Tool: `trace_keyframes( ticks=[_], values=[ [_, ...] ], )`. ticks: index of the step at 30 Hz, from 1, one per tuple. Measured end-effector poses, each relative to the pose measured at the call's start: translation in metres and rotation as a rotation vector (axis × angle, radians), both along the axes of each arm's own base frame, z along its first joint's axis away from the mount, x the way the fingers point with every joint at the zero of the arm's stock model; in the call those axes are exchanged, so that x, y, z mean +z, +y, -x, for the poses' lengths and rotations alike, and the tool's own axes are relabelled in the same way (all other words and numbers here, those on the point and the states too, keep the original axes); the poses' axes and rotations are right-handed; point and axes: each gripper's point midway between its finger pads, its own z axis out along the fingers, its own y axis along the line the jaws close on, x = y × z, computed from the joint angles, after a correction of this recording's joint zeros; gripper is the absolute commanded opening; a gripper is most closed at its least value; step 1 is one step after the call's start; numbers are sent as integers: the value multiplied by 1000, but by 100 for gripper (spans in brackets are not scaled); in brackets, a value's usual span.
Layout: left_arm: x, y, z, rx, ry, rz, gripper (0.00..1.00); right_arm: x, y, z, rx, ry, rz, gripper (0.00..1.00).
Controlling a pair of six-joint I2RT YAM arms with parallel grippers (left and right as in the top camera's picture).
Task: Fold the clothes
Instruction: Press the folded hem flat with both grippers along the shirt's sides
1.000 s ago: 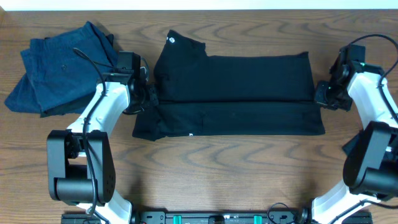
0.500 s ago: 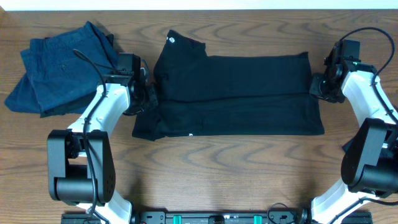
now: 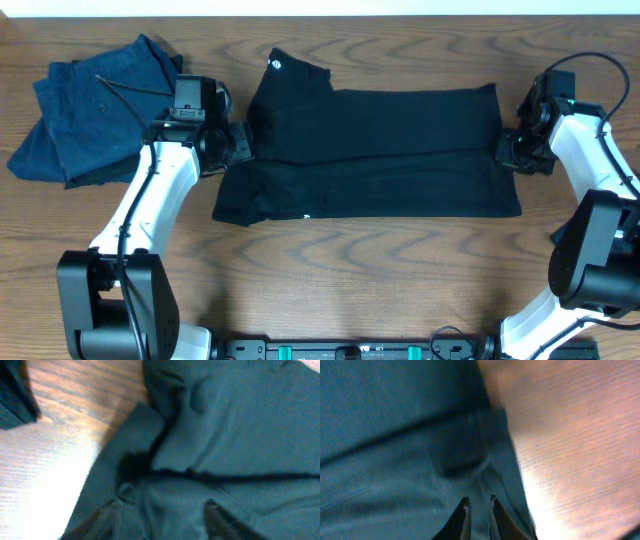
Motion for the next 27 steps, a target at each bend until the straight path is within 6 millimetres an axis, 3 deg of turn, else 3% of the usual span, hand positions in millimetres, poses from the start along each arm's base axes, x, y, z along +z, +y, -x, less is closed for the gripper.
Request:
trace_keyframes(
  ticks=[4,9,19,27],
  values=[
    [-10,-17,16,-48,52,13,39,-3,2,8,1,32,-7,9],
    [-40,-32,41,-98,106,9,39,-17,5,23,8,70,-15,9],
    [-79,-28,47,-91,39,-1,39,-47,11,57,17,153,-30,8],
    [-90,-18,71,-80,139,-42,40,-49,9,72,12,199,-11,1]
  ],
)
